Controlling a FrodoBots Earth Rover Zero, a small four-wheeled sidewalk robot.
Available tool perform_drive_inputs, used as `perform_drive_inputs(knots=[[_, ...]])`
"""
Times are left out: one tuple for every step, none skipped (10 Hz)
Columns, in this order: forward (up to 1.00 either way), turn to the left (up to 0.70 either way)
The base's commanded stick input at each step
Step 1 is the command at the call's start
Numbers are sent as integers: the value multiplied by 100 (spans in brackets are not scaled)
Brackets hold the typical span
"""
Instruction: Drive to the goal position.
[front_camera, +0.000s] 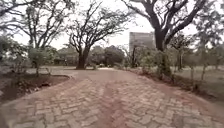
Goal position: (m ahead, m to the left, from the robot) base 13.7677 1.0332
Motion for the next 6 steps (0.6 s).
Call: perform_drive_inputs(knots=[[70, 0], [70, 0], [70, 0], [70, 0], [70, 0], [70, 0]])
